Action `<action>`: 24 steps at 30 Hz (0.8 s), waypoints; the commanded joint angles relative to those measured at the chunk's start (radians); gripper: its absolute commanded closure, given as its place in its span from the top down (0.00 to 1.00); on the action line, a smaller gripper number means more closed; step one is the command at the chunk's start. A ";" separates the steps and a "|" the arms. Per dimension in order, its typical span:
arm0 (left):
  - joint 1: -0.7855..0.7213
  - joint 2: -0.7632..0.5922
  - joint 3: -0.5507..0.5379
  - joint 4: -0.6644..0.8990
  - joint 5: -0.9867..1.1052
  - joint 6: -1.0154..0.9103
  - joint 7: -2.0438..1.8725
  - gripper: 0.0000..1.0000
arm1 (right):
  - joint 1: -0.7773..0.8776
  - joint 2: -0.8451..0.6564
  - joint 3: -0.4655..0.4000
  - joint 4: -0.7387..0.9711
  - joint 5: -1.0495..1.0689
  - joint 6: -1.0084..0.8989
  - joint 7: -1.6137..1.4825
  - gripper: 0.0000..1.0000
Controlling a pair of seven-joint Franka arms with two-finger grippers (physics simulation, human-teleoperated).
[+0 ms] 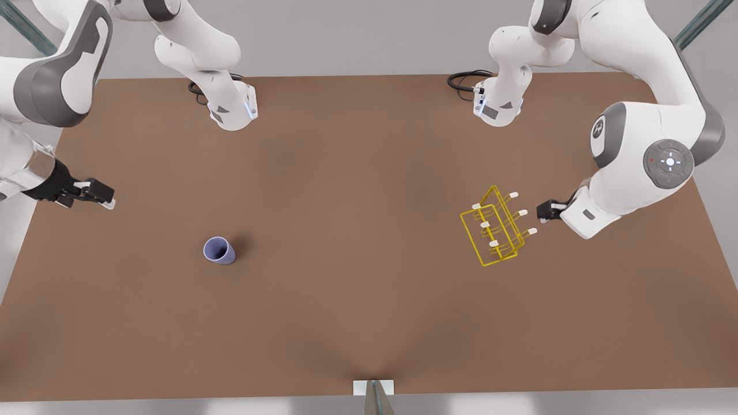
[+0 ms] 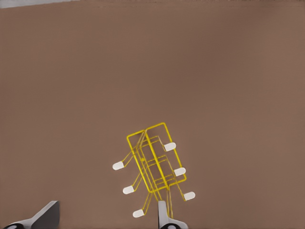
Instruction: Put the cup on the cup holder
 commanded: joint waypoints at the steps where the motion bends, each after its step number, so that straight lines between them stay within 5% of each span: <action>1: -0.001 -0.001 0.000 0.001 0.003 0.034 0.016 1.00 | 0.001 -0.006 0.014 -0.001 0.007 0.011 -0.025 1.00; 7: -0.001 0.007 0.003 -0.001 -0.003 0.034 0.010 1.00 | 0.036 0.006 0.043 -0.110 -0.011 0.036 -0.018 1.00; 13: -0.001 0.015 0.005 -0.006 -0.005 0.034 0.001 1.00 | 0.084 -0.052 0.054 -0.453 0.029 0.313 -0.021 1.00; 24: 0.000 0.019 0.006 -0.006 -0.002 0.034 0.001 1.00 | 0.160 0.114 0.049 -0.614 -0.091 0.629 0.056 1.00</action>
